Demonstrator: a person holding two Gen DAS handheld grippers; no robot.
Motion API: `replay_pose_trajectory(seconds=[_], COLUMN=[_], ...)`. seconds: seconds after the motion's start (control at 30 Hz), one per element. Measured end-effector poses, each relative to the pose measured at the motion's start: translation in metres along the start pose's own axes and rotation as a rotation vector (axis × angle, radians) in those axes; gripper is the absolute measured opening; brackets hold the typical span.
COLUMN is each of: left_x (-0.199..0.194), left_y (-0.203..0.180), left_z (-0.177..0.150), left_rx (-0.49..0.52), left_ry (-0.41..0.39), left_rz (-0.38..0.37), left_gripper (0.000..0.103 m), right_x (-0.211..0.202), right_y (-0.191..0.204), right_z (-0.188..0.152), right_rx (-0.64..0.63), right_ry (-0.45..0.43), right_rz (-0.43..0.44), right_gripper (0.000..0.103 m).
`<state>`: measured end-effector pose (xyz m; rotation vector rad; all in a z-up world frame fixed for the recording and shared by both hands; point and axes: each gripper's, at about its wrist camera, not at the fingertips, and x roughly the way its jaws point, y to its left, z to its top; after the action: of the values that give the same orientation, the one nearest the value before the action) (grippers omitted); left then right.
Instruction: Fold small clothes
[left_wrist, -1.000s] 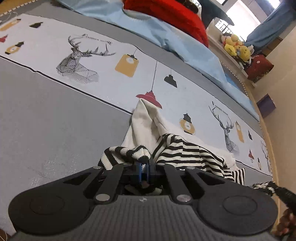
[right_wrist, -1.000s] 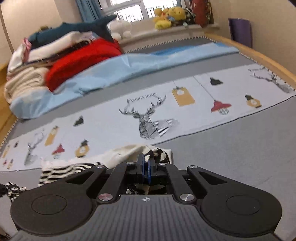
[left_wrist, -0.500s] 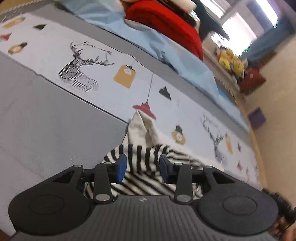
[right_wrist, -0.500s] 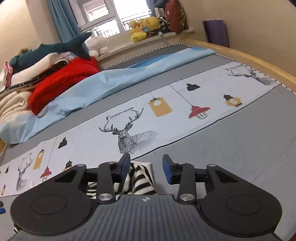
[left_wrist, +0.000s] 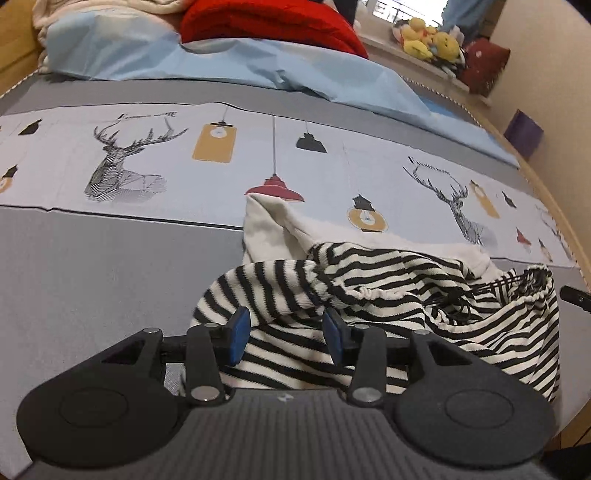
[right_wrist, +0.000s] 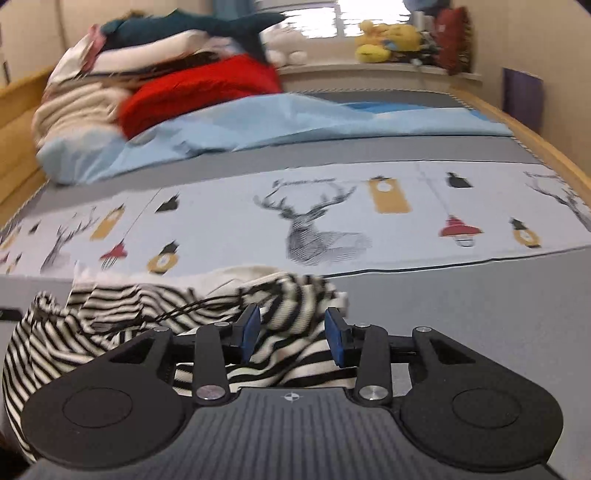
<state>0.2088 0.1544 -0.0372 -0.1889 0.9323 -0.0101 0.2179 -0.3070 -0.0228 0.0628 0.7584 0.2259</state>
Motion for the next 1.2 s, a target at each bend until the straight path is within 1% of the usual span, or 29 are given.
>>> replay_pose_trajectory(seconds=[0.07,0.13,0.17,0.23,0.33,0.4,0.53,0.63,0.67,0.7,0.73,0.8,0.83,0.87,0.9,0.93,1.0,1.03,1.07,1.13,1.2], left_x=[0.006,0.012,0.016,0.024,0.036,0.043,0.055,0.061,0.063,0.066,0.069,0.073,0.073,0.072,0.071,0.068,0.059,0.055,0.049,0.042,0.038], left_y=[-0.006,-0.011,-0.015,-0.022,-0.032,-0.037,-0.044,-0.046,-0.046,-0.046,-0.044,-0.041,-0.04,-0.038,-0.037,-0.036,-0.032,-0.029,-0.026,-0.022,-0.019], left_z=[0.002,0.005,0.006,0.007,0.007,0.007,0.007,0.007,0.007,0.007,0.008,0.01,0.012,0.014,0.016,0.018,0.025,0.029,0.034,0.042,0.05], left_rx=[0.022,0.042,0.061,0.107,0.184,0.231,0.309,0.352,0.365,0.369,0.368,0.353,0.351,0.349,0.346,0.339,0.31,0.294,0.271,0.228,0.197], left_ry=[0.007,0.01,0.012,0.023,0.034,0.035,0.038,0.028,0.029,0.04,0.054,0.076,0.074,0.068,0.061,0.049,0.001,-0.028,-0.071,-0.141,-0.216], left_rz=[0.014,0.027,0.04,0.072,0.113,0.13,0.153,0.162,0.167,0.162,0.149,0.123,0.118,0.116,0.118,0.118,0.114,0.112,0.117,0.123,0.132], left_gripper=[0.053,0.06,0.062,0.069,0.075,0.077,0.078,0.076,0.073,0.061,0.042,0.024,0.017,0.015,0.012,0.01,0.009,0.009,0.009,0.009,0.009], right_x=[0.006,0.015,0.02,0.032,0.046,0.052,0.063,0.071,0.072,0.074,0.077,0.082,0.085,0.087,0.09,0.092,0.093,0.092,0.089,0.076,0.061], right_y=[0.009,0.017,0.02,0.027,0.039,0.046,0.052,0.059,0.061,0.062,0.064,0.067,0.068,0.068,0.068,0.068,0.066,0.065,0.065,0.063,0.057], right_z=[0.0,-0.001,-0.002,-0.005,-0.013,-0.016,-0.017,-0.018,-0.018,-0.018,-0.018,-0.018,-0.018,-0.018,-0.017,-0.015,-0.01,-0.006,0.0,0.016,0.033], right_rx=[-0.033,-0.069,-0.084,-0.122,-0.21,-0.266,-0.305,-0.36,-0.373,-0.384,-0.398,-0.426,-0.435,-0.441,-0.445,-0.443,-0.42,-0.407,-0.398,-0.351,-0.258], right_ry=[0.012,0.035,0.06,0.122,0.188,0.198,0.215,0.215,0.216,0.217,0.219,0.223,0.23,0.235,0.235,0.235,0.23,0.21,0.168,0.033,-0.104], right_rz=[0.005,0.012,0.017,0.017,0.008,-0.008,-0.015,-0.033,-0.036,-0.039,-0.042,-0.053,-0.056,-0.06,-0.068,-0.073,-0.05,-0.04,-0.043,-0.075,-0.056], right_gripper=[0.04,0.042,0.045,0.045,0.046,0.047,0.047,0.047,0.047,0.047,0.047,0.046,0.042,0.032,0.023,0.009,0.005,0.003,0.003,0.003,0.003])
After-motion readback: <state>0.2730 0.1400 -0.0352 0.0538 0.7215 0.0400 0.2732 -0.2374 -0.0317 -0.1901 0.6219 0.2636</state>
